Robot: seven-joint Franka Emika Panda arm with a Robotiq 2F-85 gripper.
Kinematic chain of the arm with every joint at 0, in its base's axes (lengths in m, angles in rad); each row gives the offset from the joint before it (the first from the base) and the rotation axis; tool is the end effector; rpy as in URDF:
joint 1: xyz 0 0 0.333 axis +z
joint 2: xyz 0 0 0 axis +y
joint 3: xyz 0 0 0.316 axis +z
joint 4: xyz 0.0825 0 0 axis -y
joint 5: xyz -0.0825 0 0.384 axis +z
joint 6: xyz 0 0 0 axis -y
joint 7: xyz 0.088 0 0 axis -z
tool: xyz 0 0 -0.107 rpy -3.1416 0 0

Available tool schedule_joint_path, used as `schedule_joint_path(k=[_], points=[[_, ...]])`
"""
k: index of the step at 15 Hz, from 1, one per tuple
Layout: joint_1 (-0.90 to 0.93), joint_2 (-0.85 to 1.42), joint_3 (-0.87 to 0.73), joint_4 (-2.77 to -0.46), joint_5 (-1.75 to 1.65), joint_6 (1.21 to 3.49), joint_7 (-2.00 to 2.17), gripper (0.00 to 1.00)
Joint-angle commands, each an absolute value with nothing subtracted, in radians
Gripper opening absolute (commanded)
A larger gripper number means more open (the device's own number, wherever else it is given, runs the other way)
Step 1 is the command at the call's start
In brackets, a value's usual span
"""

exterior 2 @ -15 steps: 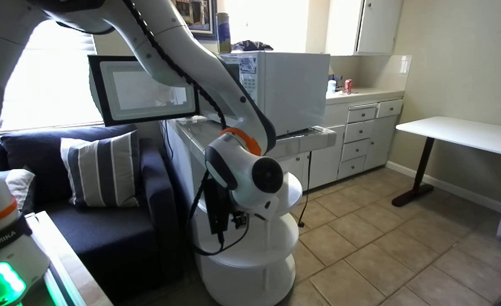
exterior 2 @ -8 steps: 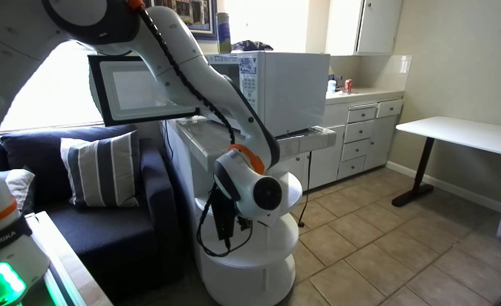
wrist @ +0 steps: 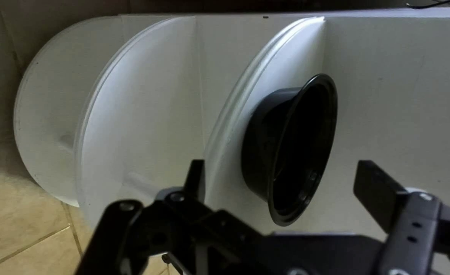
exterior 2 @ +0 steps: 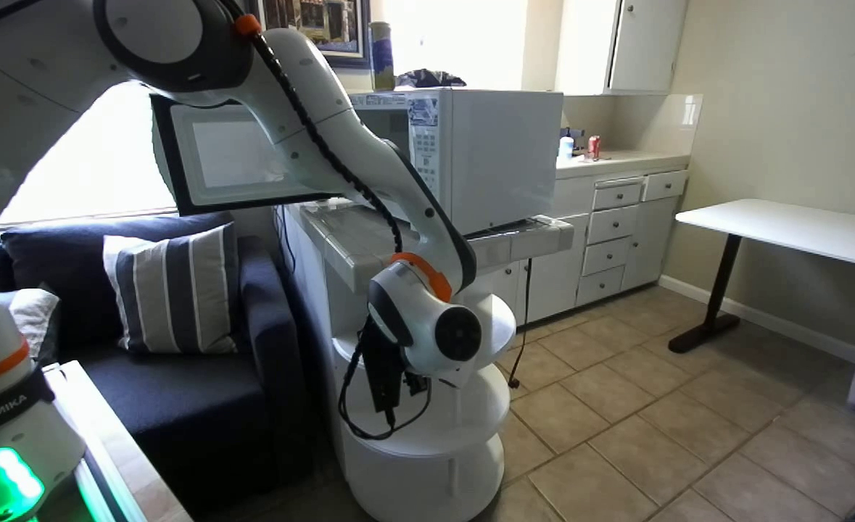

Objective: Put the black bowl in the microwave.

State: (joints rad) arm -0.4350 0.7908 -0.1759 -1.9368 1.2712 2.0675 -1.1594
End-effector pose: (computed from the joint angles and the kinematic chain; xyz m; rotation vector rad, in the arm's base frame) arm 0.4763 -0.2801 0.0547 -2.2296 0.4995 -0.3000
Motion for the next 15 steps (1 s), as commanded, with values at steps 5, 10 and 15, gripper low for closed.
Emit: schedule_joint_path(k=[5,10,15], points=[[-0.424,0.795,-0.190,-1.932,1.276,2.058,-1.159,1.00],[-0.419,0.806,-0.179,-1.921,1.289,2.058,-1.154,1.00],[-0.404,0.838,-0.155,-1.889,1.328,2.073,-1.142,1.00]])
